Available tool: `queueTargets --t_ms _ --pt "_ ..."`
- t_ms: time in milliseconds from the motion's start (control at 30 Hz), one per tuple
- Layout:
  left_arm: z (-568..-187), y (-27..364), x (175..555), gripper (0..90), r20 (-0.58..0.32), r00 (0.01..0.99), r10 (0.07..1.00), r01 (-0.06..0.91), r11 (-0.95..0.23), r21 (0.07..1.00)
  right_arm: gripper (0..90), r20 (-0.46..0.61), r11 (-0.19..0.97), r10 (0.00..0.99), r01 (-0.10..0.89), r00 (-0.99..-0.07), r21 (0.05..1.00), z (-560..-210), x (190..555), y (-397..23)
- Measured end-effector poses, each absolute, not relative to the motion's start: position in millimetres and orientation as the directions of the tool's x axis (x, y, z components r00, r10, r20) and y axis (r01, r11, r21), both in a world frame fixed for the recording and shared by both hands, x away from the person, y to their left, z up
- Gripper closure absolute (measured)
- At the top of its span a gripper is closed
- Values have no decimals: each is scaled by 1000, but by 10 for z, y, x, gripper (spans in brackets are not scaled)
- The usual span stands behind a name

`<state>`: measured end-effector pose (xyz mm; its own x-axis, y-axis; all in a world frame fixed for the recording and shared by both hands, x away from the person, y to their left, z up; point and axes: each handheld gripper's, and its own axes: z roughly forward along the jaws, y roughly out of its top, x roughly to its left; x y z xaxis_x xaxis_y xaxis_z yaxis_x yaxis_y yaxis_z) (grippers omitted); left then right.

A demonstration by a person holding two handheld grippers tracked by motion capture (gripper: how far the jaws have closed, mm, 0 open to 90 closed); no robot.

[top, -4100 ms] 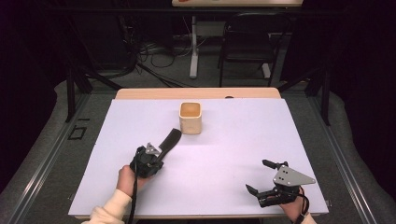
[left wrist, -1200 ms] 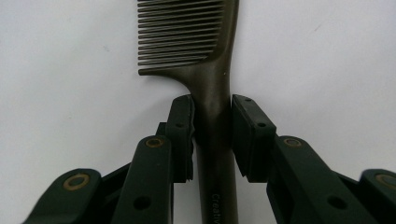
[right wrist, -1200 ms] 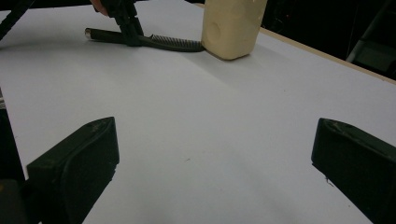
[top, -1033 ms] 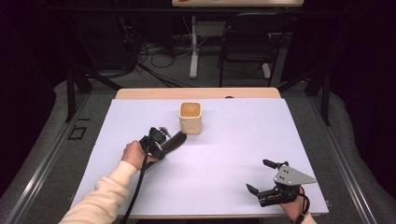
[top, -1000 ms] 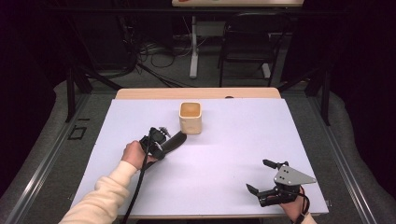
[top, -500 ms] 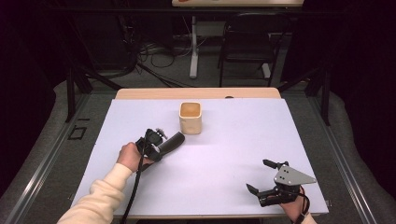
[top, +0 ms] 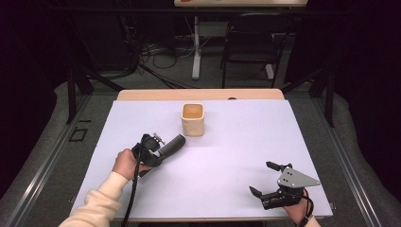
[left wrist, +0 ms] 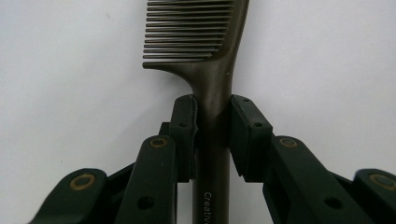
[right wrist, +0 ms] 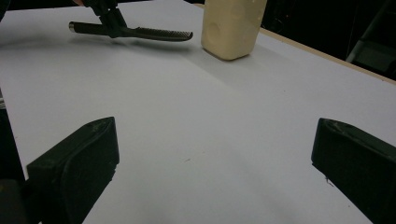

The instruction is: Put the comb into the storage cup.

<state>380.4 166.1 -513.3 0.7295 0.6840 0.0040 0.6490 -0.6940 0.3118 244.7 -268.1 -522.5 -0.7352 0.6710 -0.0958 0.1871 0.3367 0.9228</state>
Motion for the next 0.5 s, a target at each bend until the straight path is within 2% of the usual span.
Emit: queueTargets --t_ms 500 --pt "-5030 1786 3665 723 4 720 694 622 -647 441 3 -95 340 669 189 -737 921 -5230 2457 -2677"
